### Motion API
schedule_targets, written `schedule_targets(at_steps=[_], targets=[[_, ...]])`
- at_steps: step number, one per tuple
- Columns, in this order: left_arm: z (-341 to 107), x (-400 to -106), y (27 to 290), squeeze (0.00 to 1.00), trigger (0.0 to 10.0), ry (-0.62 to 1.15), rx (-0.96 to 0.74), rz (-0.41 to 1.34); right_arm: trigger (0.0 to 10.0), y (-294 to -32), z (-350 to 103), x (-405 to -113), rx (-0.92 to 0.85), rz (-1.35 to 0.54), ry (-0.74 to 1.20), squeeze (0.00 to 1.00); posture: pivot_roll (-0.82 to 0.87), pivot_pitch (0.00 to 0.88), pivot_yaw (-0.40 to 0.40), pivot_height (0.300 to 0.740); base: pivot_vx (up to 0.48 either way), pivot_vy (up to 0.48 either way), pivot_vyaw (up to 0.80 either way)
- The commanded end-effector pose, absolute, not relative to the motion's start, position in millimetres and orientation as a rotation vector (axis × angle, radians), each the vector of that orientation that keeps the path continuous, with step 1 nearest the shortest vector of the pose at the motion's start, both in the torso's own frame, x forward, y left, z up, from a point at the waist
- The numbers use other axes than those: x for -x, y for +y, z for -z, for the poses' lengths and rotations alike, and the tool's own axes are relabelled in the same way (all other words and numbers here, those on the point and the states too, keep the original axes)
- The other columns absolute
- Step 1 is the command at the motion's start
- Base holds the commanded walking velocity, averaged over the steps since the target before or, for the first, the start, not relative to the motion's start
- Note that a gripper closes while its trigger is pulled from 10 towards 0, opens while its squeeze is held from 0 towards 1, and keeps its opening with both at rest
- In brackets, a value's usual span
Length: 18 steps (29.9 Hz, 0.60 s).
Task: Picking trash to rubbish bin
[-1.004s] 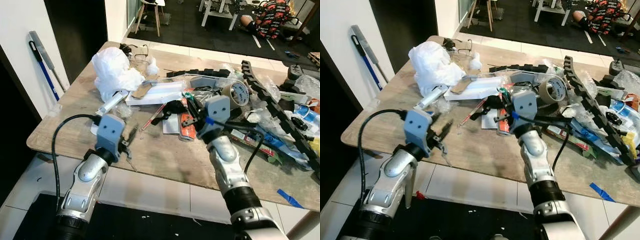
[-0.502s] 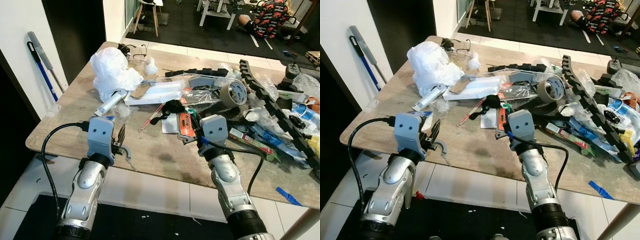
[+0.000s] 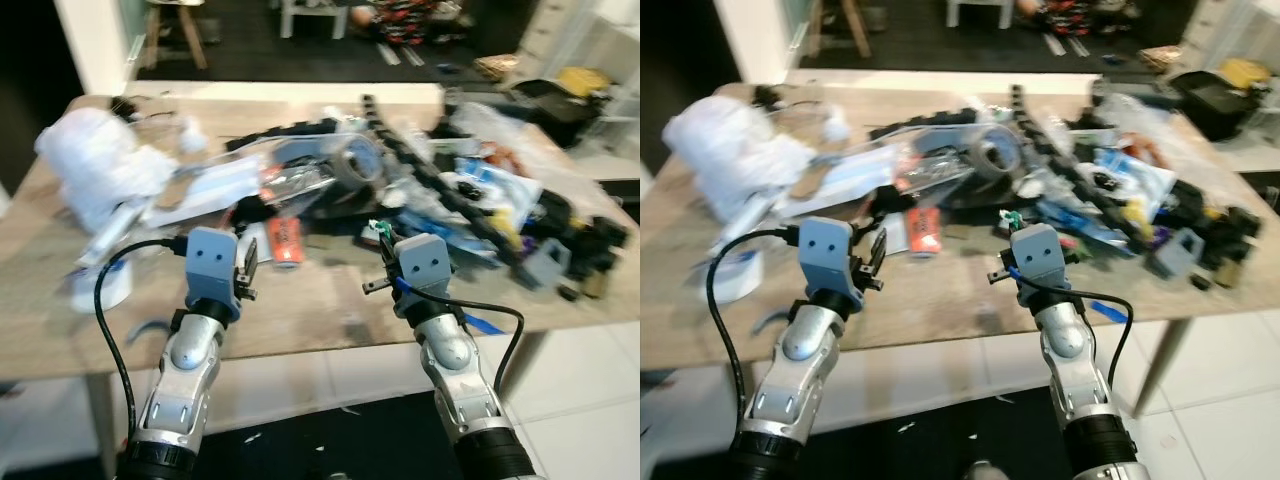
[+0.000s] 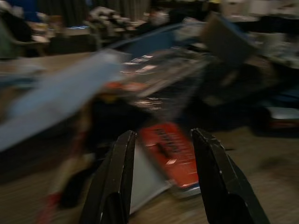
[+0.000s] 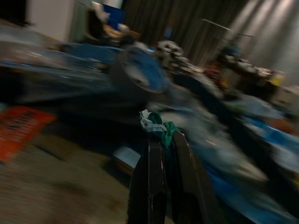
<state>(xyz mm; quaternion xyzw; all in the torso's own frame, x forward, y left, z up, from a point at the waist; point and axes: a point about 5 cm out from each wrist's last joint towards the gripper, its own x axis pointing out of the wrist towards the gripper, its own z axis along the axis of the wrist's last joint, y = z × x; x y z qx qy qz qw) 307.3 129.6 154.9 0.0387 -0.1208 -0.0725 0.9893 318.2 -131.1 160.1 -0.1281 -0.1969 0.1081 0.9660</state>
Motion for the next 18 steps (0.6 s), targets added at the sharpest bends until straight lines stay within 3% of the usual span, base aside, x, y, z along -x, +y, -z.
schedule_targets(at_steps=[1, 18], targets=[[-150.3, -304.0, 128.6, 0.00, 10.0, -0.228, -0.084, 0.140, 10.0, -132.5, -154.3, -316.3, 0.260, -0.211, -0.367, 0.00, -0.05, 0.141, -0.061, 0.740, 0.000, 0.000, -0.80], [-149.7, -301.4, 128.9, 0.00, 10.0, -0.234, -0.090, 0.148, 10.0, -131.8, -149.2, -314.3, 0.249, -0.214, -0.341, 0.00, -0.04, 0.112, -0.065, 0.740, 0.000, 0.000, -0.80]])
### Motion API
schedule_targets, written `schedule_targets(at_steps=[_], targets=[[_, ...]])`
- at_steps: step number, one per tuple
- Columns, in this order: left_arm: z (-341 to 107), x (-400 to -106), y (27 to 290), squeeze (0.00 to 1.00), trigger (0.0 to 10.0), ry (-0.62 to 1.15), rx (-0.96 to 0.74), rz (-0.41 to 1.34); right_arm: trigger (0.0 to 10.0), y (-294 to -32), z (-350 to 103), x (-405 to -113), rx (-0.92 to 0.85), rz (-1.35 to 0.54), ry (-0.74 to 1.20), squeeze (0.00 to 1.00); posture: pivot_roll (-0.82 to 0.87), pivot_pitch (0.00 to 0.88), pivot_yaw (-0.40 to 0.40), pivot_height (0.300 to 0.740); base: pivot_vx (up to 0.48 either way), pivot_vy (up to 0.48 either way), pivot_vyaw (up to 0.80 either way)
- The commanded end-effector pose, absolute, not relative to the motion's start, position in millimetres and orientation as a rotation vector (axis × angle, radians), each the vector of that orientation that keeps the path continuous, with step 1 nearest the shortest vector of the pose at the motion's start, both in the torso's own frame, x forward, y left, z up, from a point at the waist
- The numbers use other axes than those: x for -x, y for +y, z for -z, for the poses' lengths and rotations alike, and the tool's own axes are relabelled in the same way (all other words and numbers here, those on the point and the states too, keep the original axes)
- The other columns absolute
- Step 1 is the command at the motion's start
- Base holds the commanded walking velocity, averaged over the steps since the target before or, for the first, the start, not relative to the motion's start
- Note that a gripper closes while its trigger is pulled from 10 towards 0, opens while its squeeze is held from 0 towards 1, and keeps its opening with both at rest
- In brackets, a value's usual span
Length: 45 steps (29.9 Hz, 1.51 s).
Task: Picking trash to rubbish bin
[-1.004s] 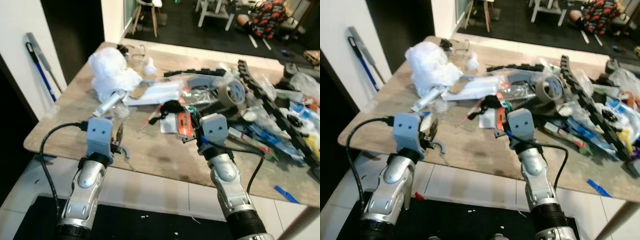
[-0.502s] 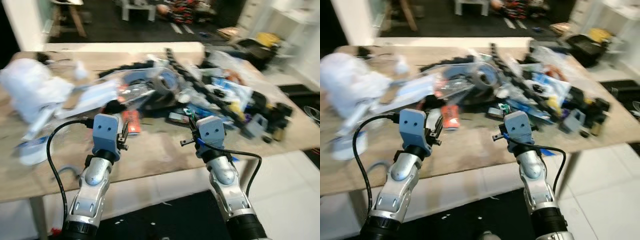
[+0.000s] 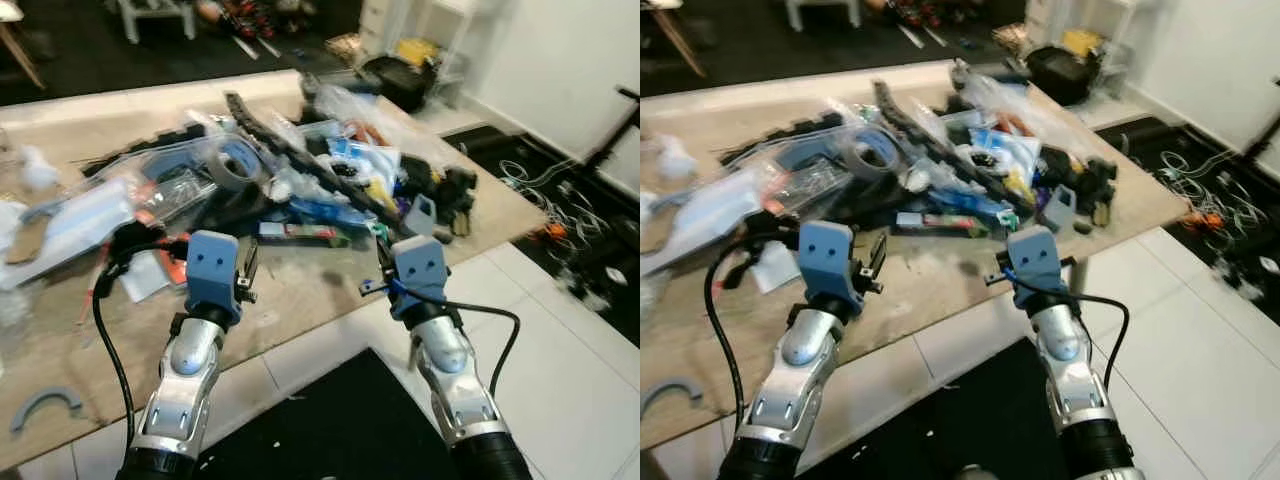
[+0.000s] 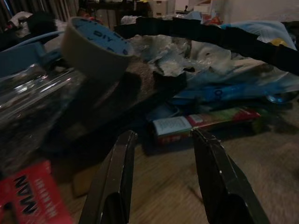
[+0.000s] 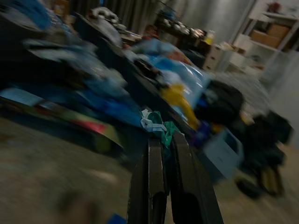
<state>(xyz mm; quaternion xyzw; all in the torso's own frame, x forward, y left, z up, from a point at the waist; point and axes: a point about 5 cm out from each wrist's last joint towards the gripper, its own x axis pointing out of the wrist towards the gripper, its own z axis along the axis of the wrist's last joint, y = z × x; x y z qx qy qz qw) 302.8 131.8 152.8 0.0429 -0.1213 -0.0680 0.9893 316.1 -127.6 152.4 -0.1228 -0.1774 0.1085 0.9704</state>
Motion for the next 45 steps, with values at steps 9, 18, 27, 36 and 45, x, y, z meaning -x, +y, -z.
schedule_targets(at_steps=[9, 18, 27, 36, 45], targets=[[-149.0, -302.4, 130.8, 0.00, 10.0, -0.234, -0.099, 0.143, 10.0, -133.0, -148.4, -313.7, 0.255, -0.212, -0.338, 0.00, -0.05, 0.102, -0.063, 0.740, 0.000, 0.000, -0.80], [-149.1, -303.1, 131.4, 0.00, 10.0, -0.235, -0.096, 0.141, 10.0, -131.2, -145.2, -313.3, 0.239, -0.219, -0.323, 0.00, -0.05, 0.090, -0.065, 0.740, 0.000, 0.000, -0.80], [-147.7, -303.6, 128.8, 0.00, 10.0, -0.231, -0.078, 0.150, 10.0, -130.7, -143.8, -314.1, 0.237, -0.217, -0.319, 0.00, -0.04, 0.073, -0.067, 0.740, 0.000, 0.000, -0.80], [-147.9, -305.8, 127.5, 0.00, 10.0, -0.234, -0.080, 0.152, 10.0, -136.8, -140.3, -314.9, 0.227, -0.192, -0.300, 0.00, -0.04, 0.078, -0.067, 0.740, 0.000, 0.000, -0.80], [-147.9, -306.7, 127.2, 0.00, 10.0, -0.236, -0.082, 0.151, 10.0, -136.6, -138.5, -314.8, 0.228, -0.190, -0.295, 0.00, -0.04, 0.082, -0.072, 0.740, 0.000, 0.000, -0.80]])
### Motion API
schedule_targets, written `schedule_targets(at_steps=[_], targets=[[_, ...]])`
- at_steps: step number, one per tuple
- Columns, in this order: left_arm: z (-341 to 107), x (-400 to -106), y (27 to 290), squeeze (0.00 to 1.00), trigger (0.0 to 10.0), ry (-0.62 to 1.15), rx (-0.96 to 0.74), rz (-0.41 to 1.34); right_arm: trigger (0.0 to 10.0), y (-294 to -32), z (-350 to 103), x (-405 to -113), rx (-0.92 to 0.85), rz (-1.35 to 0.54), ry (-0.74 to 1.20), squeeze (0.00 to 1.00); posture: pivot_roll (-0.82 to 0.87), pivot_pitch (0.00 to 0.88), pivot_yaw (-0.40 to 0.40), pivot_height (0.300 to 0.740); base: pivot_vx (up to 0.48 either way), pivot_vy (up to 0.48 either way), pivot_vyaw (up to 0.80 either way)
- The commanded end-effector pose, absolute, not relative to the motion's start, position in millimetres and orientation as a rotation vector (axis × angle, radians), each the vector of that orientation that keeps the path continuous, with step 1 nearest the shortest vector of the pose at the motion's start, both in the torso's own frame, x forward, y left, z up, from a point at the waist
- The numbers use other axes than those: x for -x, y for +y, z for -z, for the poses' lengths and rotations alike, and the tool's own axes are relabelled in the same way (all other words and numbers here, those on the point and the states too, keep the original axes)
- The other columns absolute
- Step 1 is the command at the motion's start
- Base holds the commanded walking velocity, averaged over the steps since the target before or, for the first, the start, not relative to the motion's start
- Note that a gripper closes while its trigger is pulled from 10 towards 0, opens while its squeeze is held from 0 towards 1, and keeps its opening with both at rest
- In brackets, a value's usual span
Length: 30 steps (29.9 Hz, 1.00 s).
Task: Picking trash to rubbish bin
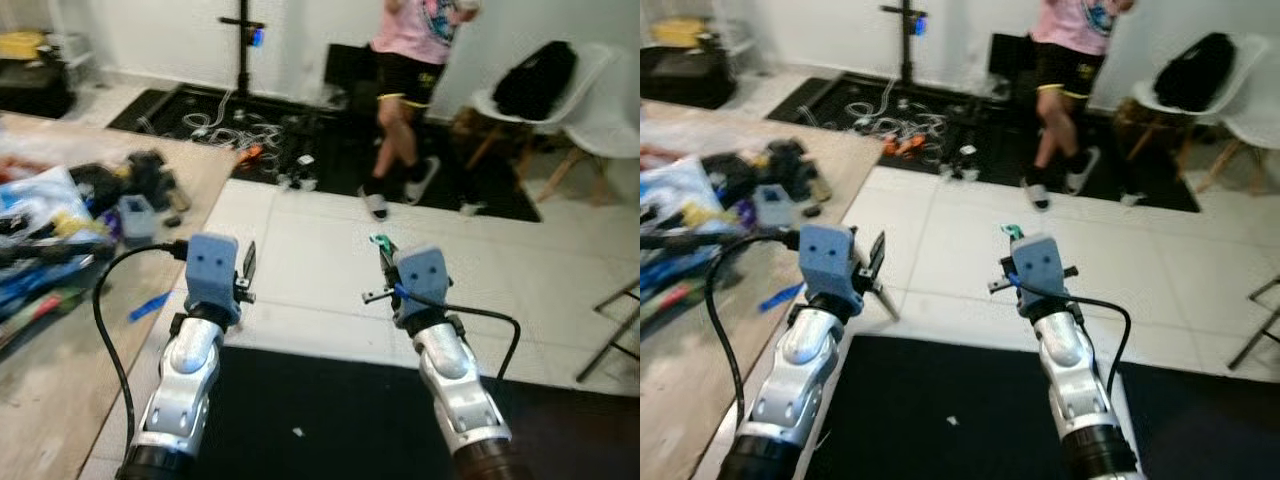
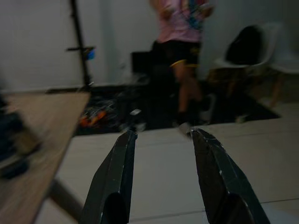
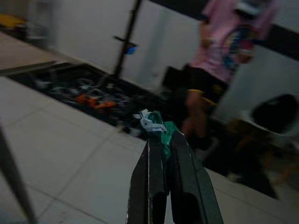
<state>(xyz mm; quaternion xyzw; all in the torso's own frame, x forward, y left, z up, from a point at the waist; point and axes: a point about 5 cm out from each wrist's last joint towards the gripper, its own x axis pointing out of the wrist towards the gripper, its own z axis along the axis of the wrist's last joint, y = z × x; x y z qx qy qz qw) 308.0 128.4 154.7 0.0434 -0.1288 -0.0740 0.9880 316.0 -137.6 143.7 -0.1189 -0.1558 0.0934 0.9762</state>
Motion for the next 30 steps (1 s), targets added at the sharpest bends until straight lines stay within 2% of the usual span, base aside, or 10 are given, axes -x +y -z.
schedule_targets(at_steps=[1, 30], targets=[[-147.8, -306.8, 127.2, 0.00, 10.0, -0.236, -0.083, 0.150, 10.0, -136.5, -138.0, -314.7, 0.229, -0.191, -0.294, 0.00, -0.04, 0.081, -0.074, 0.740, 0.000, 0.000, -0.80], [-148.1, -310.3, 124.8, 0.00, 10.0, -0.225, -0.084, 0.148, 10.0, -132.9, -135.2, -314.5, 0.218, -0.195, -0.282, 0.00, -0.03, 0.108, -0.064, 0.740, 0.000, 0.000, -0.80]])
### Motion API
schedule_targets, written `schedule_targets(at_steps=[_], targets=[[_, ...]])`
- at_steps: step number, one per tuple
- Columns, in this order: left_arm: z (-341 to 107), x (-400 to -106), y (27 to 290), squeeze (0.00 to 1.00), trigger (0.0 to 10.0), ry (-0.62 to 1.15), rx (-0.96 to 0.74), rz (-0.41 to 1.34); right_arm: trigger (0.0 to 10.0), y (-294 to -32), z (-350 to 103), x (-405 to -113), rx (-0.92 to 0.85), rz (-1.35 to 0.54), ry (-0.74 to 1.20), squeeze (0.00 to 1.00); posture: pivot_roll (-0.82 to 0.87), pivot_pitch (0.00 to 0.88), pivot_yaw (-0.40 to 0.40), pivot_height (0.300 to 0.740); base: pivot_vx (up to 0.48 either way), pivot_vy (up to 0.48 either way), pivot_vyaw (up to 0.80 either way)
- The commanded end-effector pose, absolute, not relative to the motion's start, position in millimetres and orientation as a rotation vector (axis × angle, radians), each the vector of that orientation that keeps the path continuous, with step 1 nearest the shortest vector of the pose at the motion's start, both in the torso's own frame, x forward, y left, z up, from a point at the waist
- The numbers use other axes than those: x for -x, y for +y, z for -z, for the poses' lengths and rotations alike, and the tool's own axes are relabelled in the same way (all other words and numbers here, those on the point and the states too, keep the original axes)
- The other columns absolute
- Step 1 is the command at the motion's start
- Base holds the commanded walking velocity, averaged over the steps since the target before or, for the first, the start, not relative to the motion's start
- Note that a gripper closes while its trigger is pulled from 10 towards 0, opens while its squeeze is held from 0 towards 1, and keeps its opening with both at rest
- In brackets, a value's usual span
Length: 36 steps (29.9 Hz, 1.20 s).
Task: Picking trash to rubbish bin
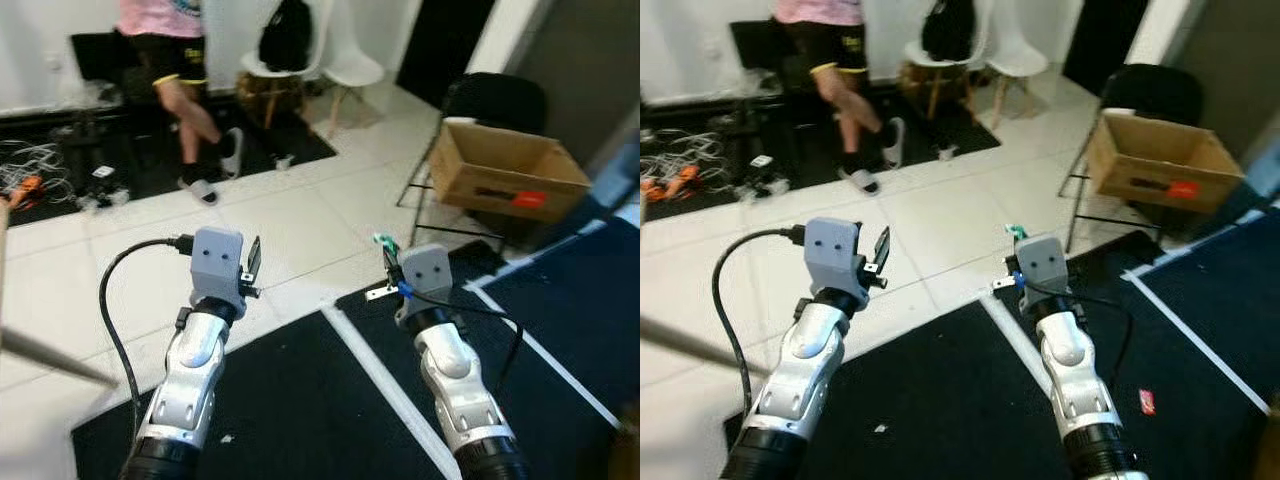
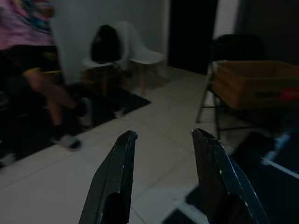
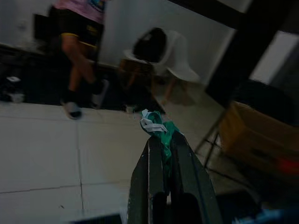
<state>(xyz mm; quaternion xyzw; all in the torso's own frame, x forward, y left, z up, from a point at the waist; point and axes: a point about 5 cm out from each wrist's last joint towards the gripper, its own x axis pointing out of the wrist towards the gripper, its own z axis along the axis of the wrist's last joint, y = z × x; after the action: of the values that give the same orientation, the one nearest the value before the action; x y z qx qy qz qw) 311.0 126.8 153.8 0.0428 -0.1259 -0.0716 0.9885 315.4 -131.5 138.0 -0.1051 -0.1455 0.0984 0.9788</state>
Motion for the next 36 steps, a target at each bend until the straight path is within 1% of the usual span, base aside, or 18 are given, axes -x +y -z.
schedule_targets(at_steps=[1, 8, 14, 23, 24, 28, 33, 36], targets=[[-147.6, -310.3, 125.1, 0.00, 10.0, -0.220, -0.079, 0.147, 10.0, -132.8, -135.5, -314.5, 0.215, -0.194, -0.282, 0.00, -0.03, 0.108, -0.064, 0.740, 0.000, 0.000, -0.80], [-142.5, -310.7, 125.9, 0.00, 10.0, -0.180, -0.099, 0.143, 10.0, -136.7, -131.8, -314.5, 0.204, -0.175, -0.262, 0.00, -0.03, 0.123, -0.057, 0.740, 0.000, 0.000, -0.80], [-140.7, -309.9, 125.0, 0.00, 10.0, -0.163, -0.052, 0.141, 10.0, -141.1, -129.9, -313.6, 0.192, -0.157, -0.247, 0.00, -0.03, 0.128, -0.056, 0.740, 0.000, 0.000, -0.80], [-144.1, -310.6, 124.2, 0.00, 10.0, -0.180, -0.073, 0.150, 10.0, -139.5, -129.0, -316.2, 0.170, -0.165, -0.232, 0.00, -0.03, 0.130, -0.056, 0.740, 0.000, 0.000, -0.80], [-143.2, -310.4, 124.2, 0.00, 10.0, -0.173, -0.073, 0.153, 10.0, -135.8, -117.6, -316.1, 0.181, -0.194, -0.163, 0.00, -0.03, 0.129, -0.056, 0.740, 0.000, 0.000, 0.00], [-142.0, -310.6, 124.5, 0.00, 10.0, -0.163, -0.084, 0.154, 10.0, -134.5, -110.2, -315.2, 0.178, -0.204, -0.120, 0.00, -0.02, 0.128, -0.062, 0.740, 0.000, 0.000, 0.00], [-140.3, -310.9, 126.3, 0.00, 10.0, -0.156, -0.099, 0.145, 10.0, -133.2, -106.5, -313.6, 0.168, -0.216, -0.101, 0.00, -0.03, 0.126, -0.056, 0.740, 0.000, 0.000, 0.00], [-140.8, -311.3, 126.2, 0.00, 10.0, -0.158, -0.100, 0.155, 10.0, -131.4, -105.5, -312.4, 0.158, -0.224, -0.101, 0.00, -0.02, 0.120, -0.036, 0.740, 0.000, 0.000, 0.00]])
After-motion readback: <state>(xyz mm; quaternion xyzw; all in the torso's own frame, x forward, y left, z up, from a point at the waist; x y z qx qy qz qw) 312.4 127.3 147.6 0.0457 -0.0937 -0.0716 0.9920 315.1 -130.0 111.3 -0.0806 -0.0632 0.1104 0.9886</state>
